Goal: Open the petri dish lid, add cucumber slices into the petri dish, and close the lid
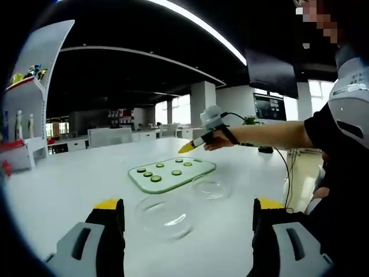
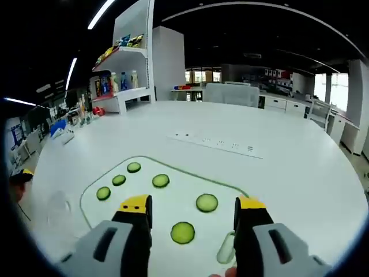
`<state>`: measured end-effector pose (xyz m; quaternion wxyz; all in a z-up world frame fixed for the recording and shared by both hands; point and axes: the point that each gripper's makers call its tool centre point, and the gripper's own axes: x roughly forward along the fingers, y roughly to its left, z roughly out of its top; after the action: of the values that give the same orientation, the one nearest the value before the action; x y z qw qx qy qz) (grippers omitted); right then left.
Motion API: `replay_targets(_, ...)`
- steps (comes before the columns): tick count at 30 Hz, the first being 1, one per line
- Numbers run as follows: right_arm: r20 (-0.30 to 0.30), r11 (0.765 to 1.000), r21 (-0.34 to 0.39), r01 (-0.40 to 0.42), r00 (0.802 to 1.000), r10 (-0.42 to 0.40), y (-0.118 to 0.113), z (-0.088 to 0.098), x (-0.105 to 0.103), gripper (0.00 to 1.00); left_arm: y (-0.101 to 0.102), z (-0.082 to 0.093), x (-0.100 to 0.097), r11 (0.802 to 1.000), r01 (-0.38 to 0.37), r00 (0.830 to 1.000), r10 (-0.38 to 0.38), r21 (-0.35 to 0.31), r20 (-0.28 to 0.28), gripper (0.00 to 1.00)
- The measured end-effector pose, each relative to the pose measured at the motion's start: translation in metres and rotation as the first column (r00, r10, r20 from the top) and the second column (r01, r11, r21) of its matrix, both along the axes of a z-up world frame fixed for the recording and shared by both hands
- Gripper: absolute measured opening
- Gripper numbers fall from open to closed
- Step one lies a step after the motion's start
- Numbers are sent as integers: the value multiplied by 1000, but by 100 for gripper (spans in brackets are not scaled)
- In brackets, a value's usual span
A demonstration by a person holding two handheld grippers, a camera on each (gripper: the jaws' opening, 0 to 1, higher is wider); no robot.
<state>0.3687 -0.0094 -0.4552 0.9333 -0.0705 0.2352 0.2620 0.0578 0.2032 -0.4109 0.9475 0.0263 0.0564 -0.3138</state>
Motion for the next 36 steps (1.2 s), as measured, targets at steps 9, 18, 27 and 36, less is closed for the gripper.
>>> replay_targets(9, 19, 998, -59, 33, 999, -32, 5, -31, 12, 43, 9, -6, -6, 1000, -22, 1000, 22, 0, -9, 90)
replay_targets(18, 17, 995, -33, 89, 996, -89, -1, -33, 20, 34, 12, -6, -8, 1000, -30, 999, 30, 9, -11, 89)
replay_targets(27, 23, 994, -52, 91, 996, -90, -8, -32, 25, 25, 10, -11, -8, 999, -24, 1000, 24, 23, -17, 89)
replay_targets(36, 39, 995, -74, 72, 997, -69, -5, -30, 28, 17, 11, -11, -9, 999, -30, 999, 30, 38, -11, 87)
